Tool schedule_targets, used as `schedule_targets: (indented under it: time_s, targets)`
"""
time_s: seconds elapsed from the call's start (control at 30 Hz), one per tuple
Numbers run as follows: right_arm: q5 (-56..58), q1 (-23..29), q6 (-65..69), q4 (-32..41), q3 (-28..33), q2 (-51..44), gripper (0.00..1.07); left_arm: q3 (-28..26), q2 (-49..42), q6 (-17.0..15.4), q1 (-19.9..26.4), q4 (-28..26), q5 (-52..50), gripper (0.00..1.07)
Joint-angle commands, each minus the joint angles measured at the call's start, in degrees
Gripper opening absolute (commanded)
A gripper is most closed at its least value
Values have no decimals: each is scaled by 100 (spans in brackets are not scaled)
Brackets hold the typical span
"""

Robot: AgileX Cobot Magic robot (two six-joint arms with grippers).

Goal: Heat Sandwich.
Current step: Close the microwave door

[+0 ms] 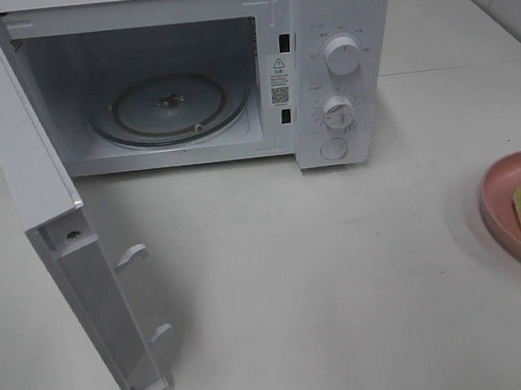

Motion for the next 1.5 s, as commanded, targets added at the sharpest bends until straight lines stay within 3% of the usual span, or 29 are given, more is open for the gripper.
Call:
schedule_targets:
  time_s: [0.03,0.33,0.47,0.6,0.63,0.77,0.83,0.9,0.93,0.97,1.0,1.33,1.37,1.43,1.5]
  targets:
    - [-57,-40,0,6,6,-155,76,29,-120,-6,23,-11,-34,103]
    - [-57,-40,0,6,6,-155,76,-183,-46,-6,23,46,-338,101]
    - [-57,-40,0,6,6,-155,76,-195,286,-6,23,63,-556,93]
    - [-57,-40,0,6,6,-155,76,-189,888,-6,23,97,-940,76]
    - [-57,-40,0,6,6,-155,76,-189,888,-6,23,97,-940,76]
    - [-57,-40,0,6,6,-155,76,-138,1690,-6,23,201,-1381,47]
    - [-57,-40,0,6,6,-155,76,-103,1851,-6,23,206,-1473,43]
    - [-57,-40,0,6,6,-155,76,6,2149,-6,23,212,-1776,25]
    - [-57,-40,0,6,6,-155,76,149,2366,-6,23,206,-2126,9]
    - [-57,-40,0,6,6,-155,76,149,2366,-6,23,206,-2126,9]
    - [-57,-40,0,6,6,-155,76,212,2452,-6,23,206,-2298,2]
    - [-57,-40,0,6,6,-155,76,1312,3243,6,23,206,-5105,0]
    - [-57,-40,0,6,6,-155,76,1547,3426,6,23,206,-5833,0]
    - [-57,-40,0,6,6,-155,76,1627,3524,6,23,206,-6113,0]
    - [-57,-40,0,6,6,-155,76,1845,3827,6,23,252,-7019,0]
